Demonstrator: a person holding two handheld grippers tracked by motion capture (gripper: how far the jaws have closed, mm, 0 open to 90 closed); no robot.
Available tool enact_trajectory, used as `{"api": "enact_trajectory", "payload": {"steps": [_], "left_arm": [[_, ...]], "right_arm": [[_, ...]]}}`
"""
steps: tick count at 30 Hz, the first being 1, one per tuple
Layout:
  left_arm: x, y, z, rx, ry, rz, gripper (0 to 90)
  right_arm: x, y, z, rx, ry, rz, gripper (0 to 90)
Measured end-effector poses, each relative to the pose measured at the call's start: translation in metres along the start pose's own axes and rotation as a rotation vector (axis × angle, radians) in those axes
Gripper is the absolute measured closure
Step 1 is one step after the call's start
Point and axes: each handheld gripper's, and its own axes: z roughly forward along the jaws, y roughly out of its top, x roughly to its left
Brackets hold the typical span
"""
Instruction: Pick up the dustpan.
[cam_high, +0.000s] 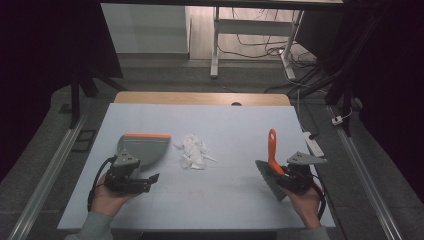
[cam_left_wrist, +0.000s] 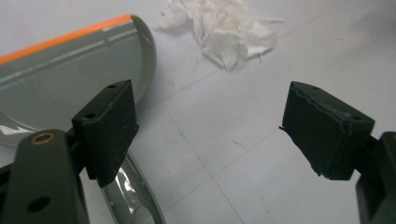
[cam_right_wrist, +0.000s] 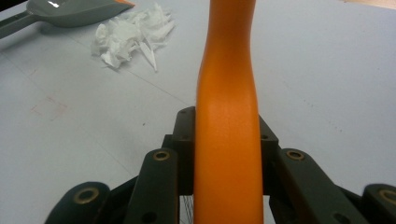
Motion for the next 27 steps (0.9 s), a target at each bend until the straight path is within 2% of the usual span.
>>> {"api": "enact_trajectory", "payload": {"steps": [1,4,9,15,22,27], "left_arm": [[0.003,0.001,0.001,0.021,0.013,-0.001,18.5],[0.009,0.001,0.002,0.039,0.024,-0.014,18.6],[0.022,0.003,0.007,0.09,0.069,-0.069,18.8],[0.03,0.004,0.011,0.134,0.105,-0.101,17.9],[0.04,-0.003,0.02,0.189,0.149,-0.118,16.2],[0.045,-0.011,0.029,0.225,0.174,-0.148,16.2]], "right_arm": [[0.001,0.0,0.0,-0.003,-0.001,-0.002,71.1],[0.0,0.001,-0.001,-0.006,-0.004,0.001,71.1],[-0.002,-0.001,-0.001,-0.003,-0.009,0.008,71.1],[-0.002,-0.001,-0.003,-0.008,-0.014,0.01,71.1],[-0.003,-0.001,0.0,0.001,-0.013,0.007,71.1],[-0.003,-0.003,0.001,0.009,-0.017,0.002,71.1]]}}
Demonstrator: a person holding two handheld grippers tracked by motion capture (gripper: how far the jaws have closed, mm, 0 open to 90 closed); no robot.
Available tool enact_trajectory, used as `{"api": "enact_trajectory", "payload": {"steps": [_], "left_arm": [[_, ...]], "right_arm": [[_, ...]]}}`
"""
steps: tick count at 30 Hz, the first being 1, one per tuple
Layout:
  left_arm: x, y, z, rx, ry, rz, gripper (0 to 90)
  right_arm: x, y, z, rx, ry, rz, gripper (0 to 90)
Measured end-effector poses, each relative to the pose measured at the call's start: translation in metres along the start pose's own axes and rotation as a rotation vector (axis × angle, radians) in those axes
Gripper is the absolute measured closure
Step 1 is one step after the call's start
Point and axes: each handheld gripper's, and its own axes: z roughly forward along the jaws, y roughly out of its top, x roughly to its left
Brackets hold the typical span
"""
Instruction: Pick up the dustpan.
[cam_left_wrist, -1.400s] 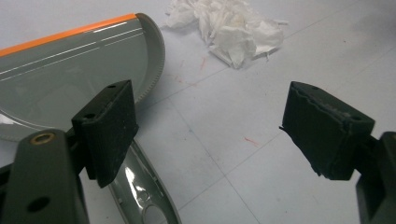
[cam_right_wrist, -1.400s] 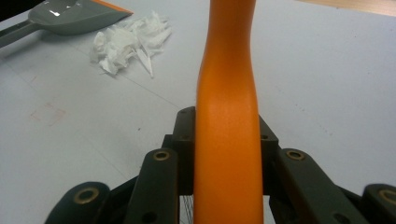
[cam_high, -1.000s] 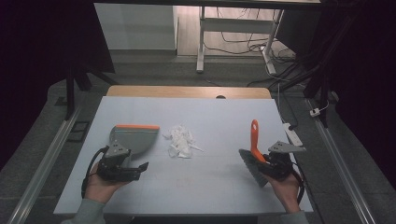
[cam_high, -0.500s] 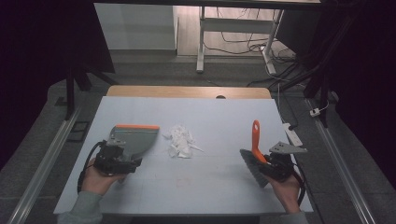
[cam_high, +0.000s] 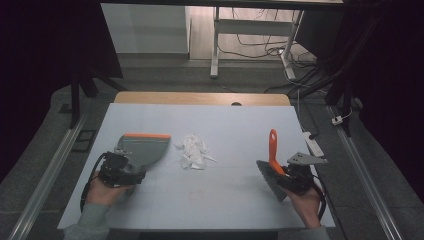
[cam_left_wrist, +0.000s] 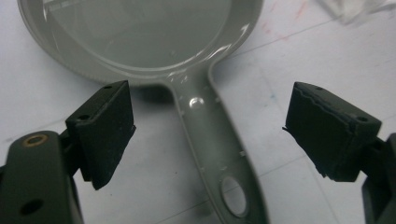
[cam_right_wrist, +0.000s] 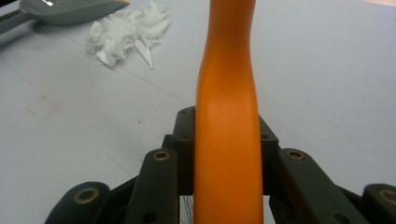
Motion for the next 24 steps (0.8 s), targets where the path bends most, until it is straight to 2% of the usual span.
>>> {"api": "enact_trajectory", "payload": {"steps": [5,10,20,24], "left_arm": [[0.0,0.0,0.011,0.021,0.009,-0.015,17.3],[0.003,0.0,0.018,0.005,0.017,-0.042,20.7],[0.009,-0.009,0.018,-0.018,0.032,-0.088,24.1],[0.011,-0.01,0.025,0.001,0.029,-0.106,27.7]], "right_arm": [[0.0,-0.001,0.002,0.004,0.014,0.001,71.1],[-0.001,-0.001,0.002,0.007,0.007,-0.001,71.1],[-0.001,-0.001,0.002,0.006,0.002,-0.001,71.1],[-0.001,-0.001,0.003,0.01,0.001,-0.001,71.1]]}}
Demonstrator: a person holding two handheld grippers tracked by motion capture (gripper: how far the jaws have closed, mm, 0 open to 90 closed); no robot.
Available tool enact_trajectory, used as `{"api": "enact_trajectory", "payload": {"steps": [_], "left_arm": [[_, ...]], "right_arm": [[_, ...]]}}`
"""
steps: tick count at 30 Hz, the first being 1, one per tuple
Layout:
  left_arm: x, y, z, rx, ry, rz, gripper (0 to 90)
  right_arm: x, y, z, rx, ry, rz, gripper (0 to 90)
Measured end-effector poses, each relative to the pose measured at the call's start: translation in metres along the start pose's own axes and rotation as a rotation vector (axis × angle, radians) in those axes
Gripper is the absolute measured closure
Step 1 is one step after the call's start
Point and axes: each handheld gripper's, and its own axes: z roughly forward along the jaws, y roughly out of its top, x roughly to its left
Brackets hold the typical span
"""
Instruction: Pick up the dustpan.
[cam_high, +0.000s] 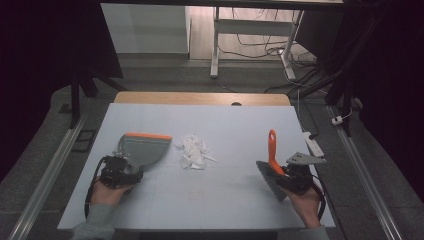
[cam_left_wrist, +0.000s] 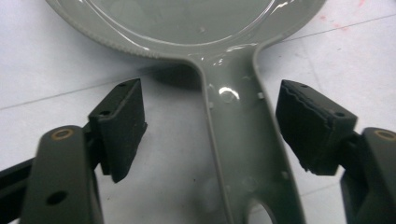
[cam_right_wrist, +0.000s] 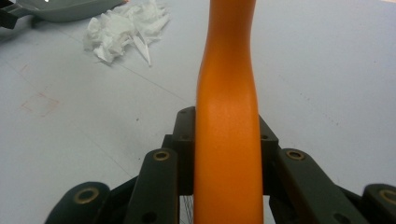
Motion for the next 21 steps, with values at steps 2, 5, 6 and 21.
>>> {"api": "enact_trajectory", "payload": {"steps": [2,5,6,21], "left_arm": [[0.0018,0.0016,0.0031,-0.007,0.001,-0.014,28.8],[0.0042,0.0046,0.0062,-0.009,-0.011,-0.027,31.8],[0.0042,0.0053,0.007,-0.009,-0.014,-0.03,34.0],[0.0103,0.006,0.0086,-0.028,-0.023,-0.044,60.5]], "right_arm": [[0.0002,0.0001,-0.0001,0.0,0.0,0.0,71.1],[0.0,0.0003,-0.0001,-0.001,0.0,0.0,71.1],[-0.0004,-0.0001,0.0005,0.003,0.0,0.001,71.1],[0.0001,-0.0006,0.0007,0.008,-0.007,0.002,71.1]]}}
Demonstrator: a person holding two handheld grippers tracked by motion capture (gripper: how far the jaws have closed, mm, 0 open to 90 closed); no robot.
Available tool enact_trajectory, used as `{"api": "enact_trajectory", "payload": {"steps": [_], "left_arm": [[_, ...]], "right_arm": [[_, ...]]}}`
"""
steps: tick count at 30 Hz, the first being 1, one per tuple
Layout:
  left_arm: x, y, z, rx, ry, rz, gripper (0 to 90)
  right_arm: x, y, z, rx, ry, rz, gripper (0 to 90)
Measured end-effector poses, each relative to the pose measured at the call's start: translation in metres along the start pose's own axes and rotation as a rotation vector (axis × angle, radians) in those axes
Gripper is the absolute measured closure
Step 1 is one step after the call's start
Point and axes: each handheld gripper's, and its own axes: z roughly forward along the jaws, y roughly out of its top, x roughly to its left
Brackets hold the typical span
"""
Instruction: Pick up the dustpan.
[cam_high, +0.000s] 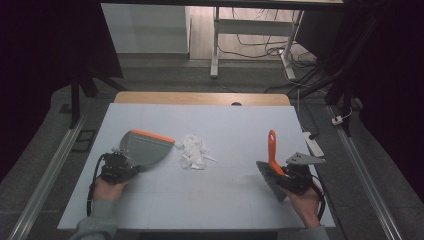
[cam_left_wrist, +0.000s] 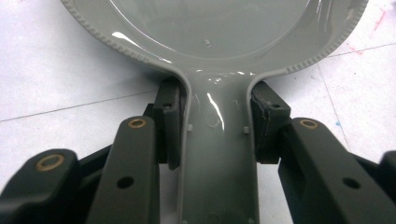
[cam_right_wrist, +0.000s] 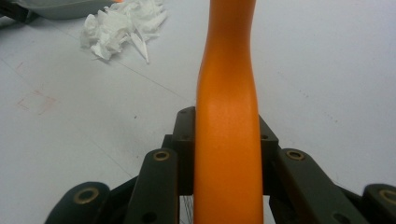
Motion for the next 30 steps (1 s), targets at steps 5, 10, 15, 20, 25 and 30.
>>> {"api": "enact_trajectory", "payload": {"steps": [5,10,15,20,25,30], "left_arm": [[0.001,-0.001,-0.001,-0.007,-0.008,0.009,61.2],[0.001,-0.002,-0.005,-0.031,0.011,0.033,61.5],[0.006,-0.002,-0.014,-0.08,0.007,0.061,61.6],[0.008,-0.002,-0.022,-0.118,-0.019,0.091,61.6],[0.011,-0.001,-0.028,-0.137,-0.064,0.111,61.6],[0.013,-0.002,-0.036,-0.152,-0.073,0.136,61.6]], "right_arm": [[0.001,0.0,-0.001,-0.001,-0.004,0.002,71.1],[0.002,0.0,-0.003,-0.004,-0.009,0.001,71.1],[0.001,0.0,-0.005,-0.007,-0.016,0.002,71.1],[0.001,-0.001,-0.005,-0.005,-0.02,0.001,71.1],[0.002,-0.002,-0.006,-0.005,-0.022,-0.003,71.1],[0.002,-0.003,-0.008,-0.009,-0.025,0.003,71.1]]}}
